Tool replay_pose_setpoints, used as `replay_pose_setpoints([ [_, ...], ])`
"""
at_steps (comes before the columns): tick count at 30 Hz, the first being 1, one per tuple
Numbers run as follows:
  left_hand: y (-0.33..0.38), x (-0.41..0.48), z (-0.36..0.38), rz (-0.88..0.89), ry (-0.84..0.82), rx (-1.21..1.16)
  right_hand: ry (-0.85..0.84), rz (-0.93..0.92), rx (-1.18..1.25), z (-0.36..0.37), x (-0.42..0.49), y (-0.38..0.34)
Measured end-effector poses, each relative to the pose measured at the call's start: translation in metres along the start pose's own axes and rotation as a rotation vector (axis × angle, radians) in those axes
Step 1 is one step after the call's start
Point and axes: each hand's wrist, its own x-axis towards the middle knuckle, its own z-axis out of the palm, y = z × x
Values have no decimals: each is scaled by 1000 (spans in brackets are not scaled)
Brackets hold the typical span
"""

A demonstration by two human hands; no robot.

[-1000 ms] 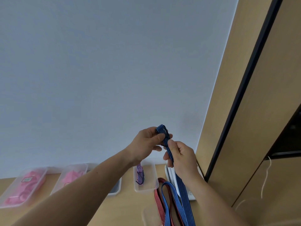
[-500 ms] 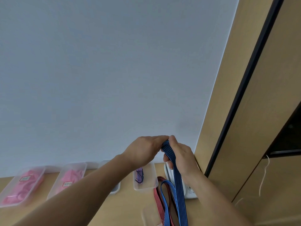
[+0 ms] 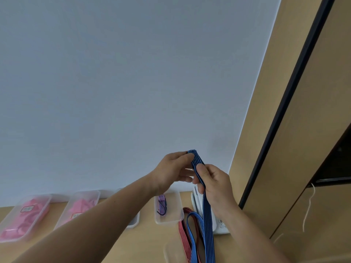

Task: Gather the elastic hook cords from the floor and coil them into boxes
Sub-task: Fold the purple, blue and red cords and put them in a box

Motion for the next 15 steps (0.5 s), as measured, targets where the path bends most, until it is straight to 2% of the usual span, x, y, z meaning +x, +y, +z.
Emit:
replay_pose_setpoints([
  [4, -4, 1, -2, -9, 27, -40, -33, -20, -26, 2, 0, 0],
  [9, -5, 0, -5, -30, -14, -63, -24, -21, -72, 1, -1, 3],
  [15, -4, 4, -3, 62, 86, 144, 26, 124, -34, 1, -4, 8],
])
